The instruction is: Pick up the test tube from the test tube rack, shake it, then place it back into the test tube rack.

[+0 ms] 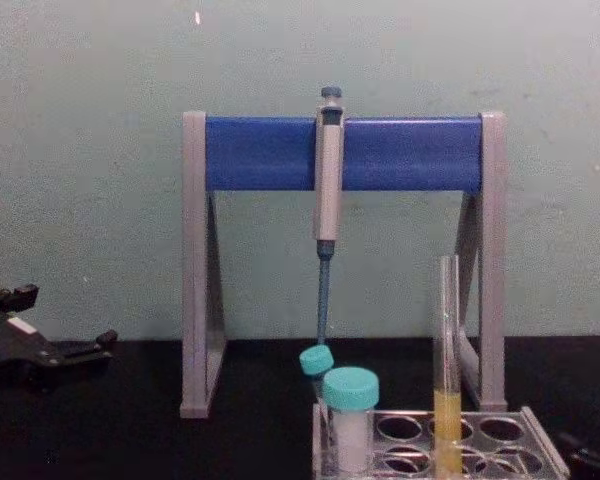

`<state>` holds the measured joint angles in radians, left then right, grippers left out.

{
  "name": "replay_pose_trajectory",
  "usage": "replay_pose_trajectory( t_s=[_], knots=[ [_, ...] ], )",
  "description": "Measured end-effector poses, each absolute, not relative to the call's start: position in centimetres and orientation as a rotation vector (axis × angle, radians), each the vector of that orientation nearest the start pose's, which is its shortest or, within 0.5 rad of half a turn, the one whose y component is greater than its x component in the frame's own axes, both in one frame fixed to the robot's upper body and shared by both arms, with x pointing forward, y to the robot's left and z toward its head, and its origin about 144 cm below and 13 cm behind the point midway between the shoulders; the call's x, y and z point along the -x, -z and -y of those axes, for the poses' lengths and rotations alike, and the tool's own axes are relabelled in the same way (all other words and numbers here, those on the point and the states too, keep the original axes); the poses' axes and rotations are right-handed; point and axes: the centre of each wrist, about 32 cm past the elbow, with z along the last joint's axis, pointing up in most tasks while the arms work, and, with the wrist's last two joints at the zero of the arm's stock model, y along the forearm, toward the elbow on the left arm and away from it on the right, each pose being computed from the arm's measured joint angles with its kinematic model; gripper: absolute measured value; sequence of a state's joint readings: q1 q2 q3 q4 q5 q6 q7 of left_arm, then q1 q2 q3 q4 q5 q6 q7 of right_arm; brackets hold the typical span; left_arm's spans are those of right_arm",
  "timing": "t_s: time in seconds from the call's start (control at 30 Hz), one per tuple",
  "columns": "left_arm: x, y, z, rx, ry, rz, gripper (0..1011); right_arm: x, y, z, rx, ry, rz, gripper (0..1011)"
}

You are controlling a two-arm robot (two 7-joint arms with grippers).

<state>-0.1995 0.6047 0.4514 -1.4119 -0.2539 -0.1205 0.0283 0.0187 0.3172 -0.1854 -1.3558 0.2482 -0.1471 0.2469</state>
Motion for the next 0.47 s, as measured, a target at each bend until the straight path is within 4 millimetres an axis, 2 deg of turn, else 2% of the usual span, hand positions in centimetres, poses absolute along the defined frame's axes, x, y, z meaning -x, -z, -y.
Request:
replay_pose_trajectory(
  t_s=[0.47],
  knots=[
    [-48.86,-113.98,-30.97,-0.304,-1.248,0.285,1009,-45.15,-108.18,28.56,0.127,1.199,-0.025,1000]
  ],
)
